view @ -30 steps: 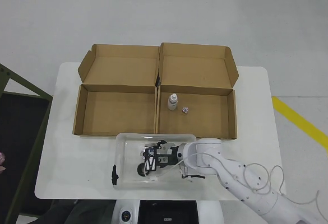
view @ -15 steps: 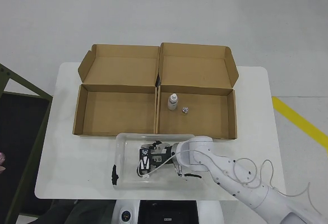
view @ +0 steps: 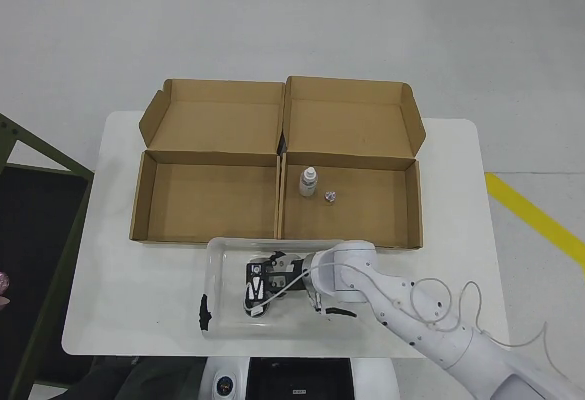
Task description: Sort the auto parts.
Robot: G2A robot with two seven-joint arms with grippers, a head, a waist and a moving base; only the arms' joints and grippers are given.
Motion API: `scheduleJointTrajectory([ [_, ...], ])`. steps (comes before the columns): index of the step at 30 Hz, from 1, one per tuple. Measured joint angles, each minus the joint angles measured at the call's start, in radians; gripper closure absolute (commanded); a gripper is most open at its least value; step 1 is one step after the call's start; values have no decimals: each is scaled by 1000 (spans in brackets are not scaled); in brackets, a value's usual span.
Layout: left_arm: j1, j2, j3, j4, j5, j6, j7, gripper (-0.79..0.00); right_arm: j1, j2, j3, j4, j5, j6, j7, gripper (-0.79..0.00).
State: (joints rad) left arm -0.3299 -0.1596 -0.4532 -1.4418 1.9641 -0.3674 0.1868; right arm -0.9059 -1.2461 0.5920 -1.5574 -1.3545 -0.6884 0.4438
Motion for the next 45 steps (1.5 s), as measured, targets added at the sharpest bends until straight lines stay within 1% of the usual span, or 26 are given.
scheduleJointTrajectory([
  [7,0,0,0,0,0,0,0,-785,-15,5,30,-38,10,-17,-26,0],
  [21,0,0,0,0,0,0,0,-785,-76,33,128,-162,29,-67,-108,0],
  [25,0,0,0,0,0,0,0,-785,-96,38,152,-190,22,-52,-146,0],
  [35,0,0,0,0,0,0,0,-785,-141,43,217,-201,47,8,-314,0],
  [45,0,0,0,0,0,0,0,-785,-135,41,273,-195,122,35,-375,0],
])
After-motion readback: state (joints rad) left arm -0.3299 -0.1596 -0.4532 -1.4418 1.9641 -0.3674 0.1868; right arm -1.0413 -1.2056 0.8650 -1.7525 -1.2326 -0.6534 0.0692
